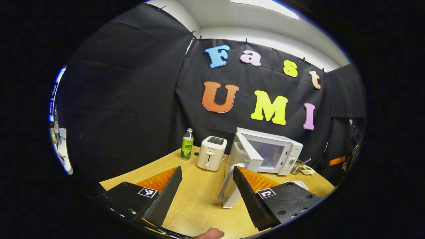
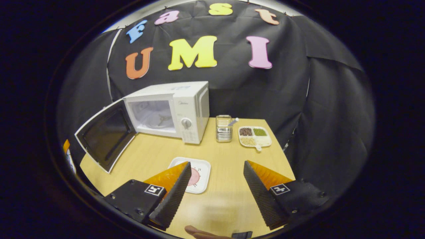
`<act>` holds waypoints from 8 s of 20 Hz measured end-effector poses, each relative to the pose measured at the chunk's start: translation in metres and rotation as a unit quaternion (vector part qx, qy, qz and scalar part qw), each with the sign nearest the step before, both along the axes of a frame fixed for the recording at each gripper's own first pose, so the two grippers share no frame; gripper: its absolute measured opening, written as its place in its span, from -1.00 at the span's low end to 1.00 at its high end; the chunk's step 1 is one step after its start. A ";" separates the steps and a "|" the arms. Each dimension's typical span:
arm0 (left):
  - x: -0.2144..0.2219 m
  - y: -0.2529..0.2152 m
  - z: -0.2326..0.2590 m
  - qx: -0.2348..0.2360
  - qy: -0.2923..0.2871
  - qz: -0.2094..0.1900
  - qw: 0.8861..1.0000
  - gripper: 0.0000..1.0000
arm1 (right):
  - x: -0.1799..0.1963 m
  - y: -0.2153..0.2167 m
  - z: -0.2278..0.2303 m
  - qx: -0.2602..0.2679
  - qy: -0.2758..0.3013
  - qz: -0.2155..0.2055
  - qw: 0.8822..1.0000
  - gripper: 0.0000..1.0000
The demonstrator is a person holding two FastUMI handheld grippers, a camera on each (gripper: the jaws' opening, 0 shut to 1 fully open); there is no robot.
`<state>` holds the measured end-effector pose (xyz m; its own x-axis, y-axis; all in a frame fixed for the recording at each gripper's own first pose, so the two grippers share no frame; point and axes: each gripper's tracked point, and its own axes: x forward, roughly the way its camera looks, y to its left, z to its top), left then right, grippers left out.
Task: Open the microwave oven with the left hand, put the food in, and close the microwave oven.
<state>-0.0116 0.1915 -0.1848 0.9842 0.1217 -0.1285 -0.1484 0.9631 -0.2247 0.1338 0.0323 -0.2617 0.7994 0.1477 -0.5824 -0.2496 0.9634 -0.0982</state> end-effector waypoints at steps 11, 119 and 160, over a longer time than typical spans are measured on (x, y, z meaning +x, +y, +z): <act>-0.013 -0.032 0.058 0.066 0.003 0.019 0.998 0.87 | 0.046 0.008 -0.090 -0.014 0.187 0.025 0.982 0.96; 0.010 -0.087 -0.026 0.107 0.014 -0.106 0.989 0.86 | 0.180 0.354 -0.083 0.425 -0.037 -0.106 0.898 0.97; 0.094 -0.061 -0.096 0.077 0.015 -0.128 0.989 -1.00 | -0.170 0.054 0.145 0.090 -0.303 0.026 0.948 0.99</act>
